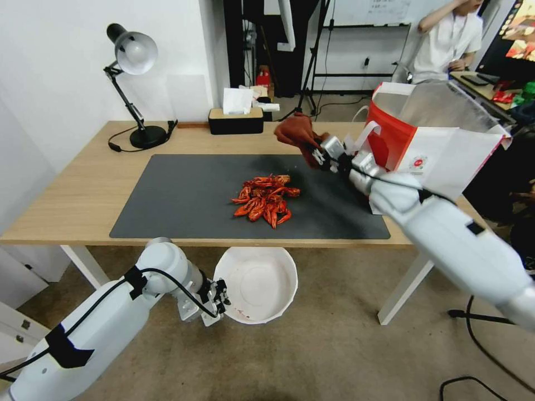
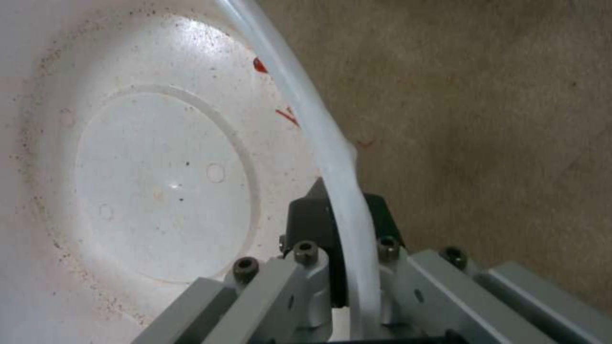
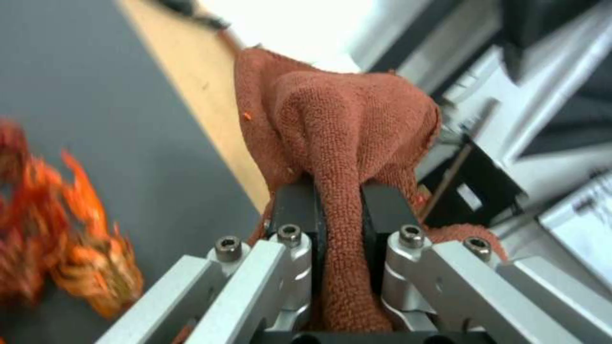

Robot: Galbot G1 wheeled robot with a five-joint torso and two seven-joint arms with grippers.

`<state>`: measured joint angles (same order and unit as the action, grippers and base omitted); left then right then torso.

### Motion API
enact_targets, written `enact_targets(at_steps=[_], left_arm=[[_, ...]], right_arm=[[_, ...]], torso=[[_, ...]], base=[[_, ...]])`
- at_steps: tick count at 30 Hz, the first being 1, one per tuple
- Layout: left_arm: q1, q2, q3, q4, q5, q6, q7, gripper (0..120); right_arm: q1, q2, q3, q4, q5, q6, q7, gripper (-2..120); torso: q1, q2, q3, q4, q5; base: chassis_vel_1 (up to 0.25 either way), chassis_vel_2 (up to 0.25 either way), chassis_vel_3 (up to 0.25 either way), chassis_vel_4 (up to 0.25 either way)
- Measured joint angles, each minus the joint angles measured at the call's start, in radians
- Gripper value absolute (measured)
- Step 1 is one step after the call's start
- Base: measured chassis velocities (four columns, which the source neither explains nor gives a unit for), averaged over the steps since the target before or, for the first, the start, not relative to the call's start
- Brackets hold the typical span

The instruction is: Sweep shrimp from table into container with towel, then put container into takeout bag.

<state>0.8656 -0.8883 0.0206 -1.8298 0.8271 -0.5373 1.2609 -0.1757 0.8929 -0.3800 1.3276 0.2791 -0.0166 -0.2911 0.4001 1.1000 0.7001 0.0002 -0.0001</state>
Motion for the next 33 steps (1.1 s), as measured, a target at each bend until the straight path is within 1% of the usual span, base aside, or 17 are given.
enact_targets(at_steps=[1, 3, 7, 9, 10, 12, 13, 16, 17, 19, 21, 22, 24, 26, 27, 30, 33], left_arm=[[0.000, 0.000, 0.000, 0.000, 0.000, 0.000, 0.000, 0], [-0.002, -0.003, 0.002, 0.001, 0.008, 0.000, 0.000, 0], [-0.011, -0.006, 0.011, 0.005, 0.022, -0.001, 0.000, 0], [-0.035, -0.007, 0.038, 0.021, 0.034, 0.000, 0.011, 0], [-0.035, -0.007, 0.038, 0.021, 0.034, 0.000, 0.011, 0], [-0.061, -0.007, 0.067, 0.037, 0.043, 0.002, 0.039, 0], [-0.061, -0.007, 0.067, 0.037, 0.043, 0.002, 0.039, 0], [-0.085, -0.015, 0.100, 0.073, 0.047, 0.007, 0.061, 0], [-0.085, -0.015, 0.100, 0.073, 0.047, 0.007, 0.061, 0], [-0.098, -0.026, 0.109, 0.104, 0.048, 0.010, 0.067, 0], [-0.104, -0.028, 0.111, 0.111, 0.046, 0.013, 0.068, 0], [-0.125, -0.030, 0.120, 0.126, 0.035, 0.025, 0.075, 0], [-0.134, -0.031, 0.124, 0.132, 0.028, 0.028, 0.080, 0], [-0.169, -0.033, 0.143, 0.151, 0.011, 0.038, 0.098, 0], [-0.169, -0.033, 0.143, 0.151, 0.011, 0.038, 0.098, 0], [-0.197, -0.035, 0.157, 0.153, -0.011, 0.051, 0.114, 0], [-0.203, -0.036, 0.159, 0.148, -0.021, 0.057, 0.118, 0]], right_arm=[[0.000, 0.000, 0.000, 0.000, 0.000, 0.000, 0.000, 7], [0.045, 0.029, -0.043, -0.056, -0.055, 0.031, -0.036, 7], [0.049, 0.055, -0.063, -0.088, -0.069, 0.044, -0.040, 7], [0.029, 0.083, -0.068, -0.119, -0.071, 0.054, -0.030, 7], [0.029, 0.083, -0.068, -0.119, -0.071, 0.054, -0.030, 7], [0.002, 0.093, -0.068, -0.143, -0.072, 0.058, -0.019, 7], [0.002, 0.093, -0.068, -0.143, -0.072, 0.058, -0.019, 7], [-0.040, 0.104, -0.052, -0.148, -0.067, 0.059, 0.001, 7], [-0.040, 0.104, -0.052, -0.148, -0.067, 0.059, 0.001, 7], [-0.056, 0.105, -0.042, -0.144, -0.064, 0.059, 0.010, 7], [-0.058, 0.105, -0.039, -0.142, -0.063, 0.059, 0.012, 7], [-0.062, 0.104, -0.034, -0.140, -0.055, 0.059, 0.018, 7], [-0.064, 0.104, -0.033, -0.140, -0.049, 0.058, 0.021, 7], [-0.069, 0.103, -0.030, -0.139, -0.024, 0.031, 0.035, 7], [-0.069, 0.103, -0.030, -0.139, -0.024, 0.031, 0.035, 7], [-0.081, 0.104, -0.028, -0.145, -0.012, -0.005, 0.041, 7], [-0.087, 0.103, -0.028, -0.145, -0.010, -0.016, 0.041, 7]], torso=[[0.000, 0.000, 0.000, 0.0000, 0.0000], [0.000, 0.000, 0.000, 0.0001, -0.0001], [0.000, 0.000, 0.000, 0.0000, 0.0004], [0.000, 0.000, 0.000, 0.0002, 0.0001], [0.000, 0.000, 0.000, 0.0002, 0.0001], [0.000, 0.000, 0.000, -0.0004, 0.0002], [0.000, 0.000, 0.000, -0.0004, 0.0002], [0.000, 0.000, 0.000, -0.0005, 0.0001], [0.000, 0.000, 0.000, -0.0005, 0.0001], [0.000, 0.000, 0.000, -0.0001, 0.0001], [0.000, 0.000, 0.000, 0.0000, -0.0002], [0.000, 0.000, 0.000, 0.0000, 0.0001], [0.000, 0.000, 0.000, -0.0001, 0.0004], [0.000, 0.000, 0.000, -0.0003, 0.0001], [0.000, 0.000, 0.000, -0.0003, 0.0001], [0.000, 0.000, 0.000, -0.0003, 0.0002], [0.000, 0.000, 0.000, -0.0001, 0.0003]], base=[[0.000, 0.000, 0.000, 0.000], [0.000, 0.000, 0.000, 0.000], [0.000, 0.000, 0.000, 0.000], [0.000, 0.000, 0.000, 0.000], [0.000, 0.000, 0.000, 0.000], [0.000, 0.000, 0.000, 0.000], [0.000, 0.000, 0.000, 0.000], [0.000, 0.000, 0.000, 0.000], [0.000, 0.000, 0.000, 0.000], [0.000, 0.000, 0.000, 0.000], [0.000, 0.000, 0.000, 0.000], [0.000, 0.000, 0.000, 0.000], [0.000, 0.000, 0.000, 0.000], [0.000, 0.000, 0.000, 0.000], [0.000, 0.000, 0.000, 0.000], [0.000, 0.000, 0.000, 0.000], [0.000, 0.000, 0.000, 0.000]])
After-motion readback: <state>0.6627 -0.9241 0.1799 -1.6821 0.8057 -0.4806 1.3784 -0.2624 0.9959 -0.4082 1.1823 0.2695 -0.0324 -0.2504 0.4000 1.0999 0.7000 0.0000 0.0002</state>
